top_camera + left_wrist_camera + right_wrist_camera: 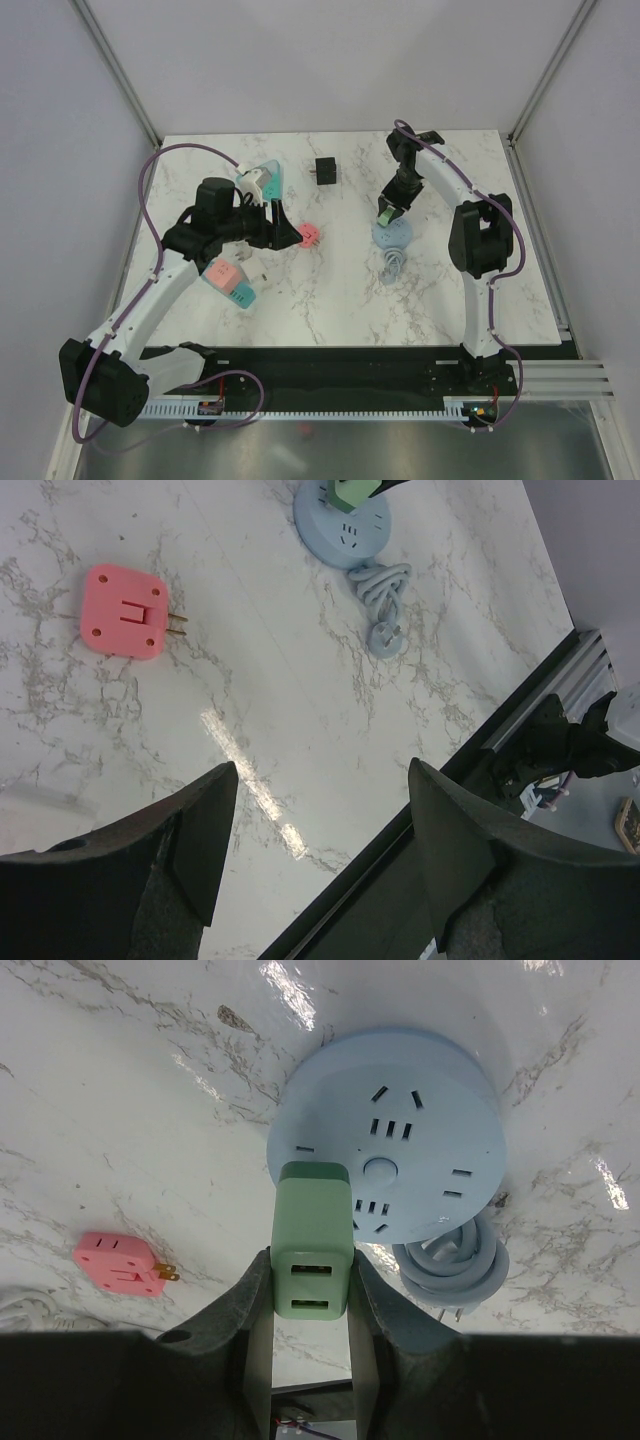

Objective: Insert the plug

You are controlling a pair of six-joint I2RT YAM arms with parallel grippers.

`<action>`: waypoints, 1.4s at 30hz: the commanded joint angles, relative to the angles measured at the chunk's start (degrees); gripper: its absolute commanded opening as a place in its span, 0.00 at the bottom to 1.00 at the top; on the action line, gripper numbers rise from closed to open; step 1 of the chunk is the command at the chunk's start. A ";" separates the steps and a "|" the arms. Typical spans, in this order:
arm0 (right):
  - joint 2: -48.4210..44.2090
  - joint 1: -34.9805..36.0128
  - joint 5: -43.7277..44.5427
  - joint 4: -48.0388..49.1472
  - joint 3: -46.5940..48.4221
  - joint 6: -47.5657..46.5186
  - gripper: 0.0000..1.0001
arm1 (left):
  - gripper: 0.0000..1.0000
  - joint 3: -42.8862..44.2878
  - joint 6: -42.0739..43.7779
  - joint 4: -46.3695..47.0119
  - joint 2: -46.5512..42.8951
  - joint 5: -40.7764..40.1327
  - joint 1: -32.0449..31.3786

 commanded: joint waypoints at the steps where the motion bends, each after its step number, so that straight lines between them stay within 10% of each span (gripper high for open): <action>1: 2.96 -0.25 2.57 0.96 0.61 0.42 0.00 | 0.76 0.14 0.40 2.20 -1.10 0.45 -0.23; 42: -0.55 -3.24 4.94 2.89 -2.64 -1.25 0.00 | 0.77 0.23 -0.12 2.81 -1.62 2.03 -0.23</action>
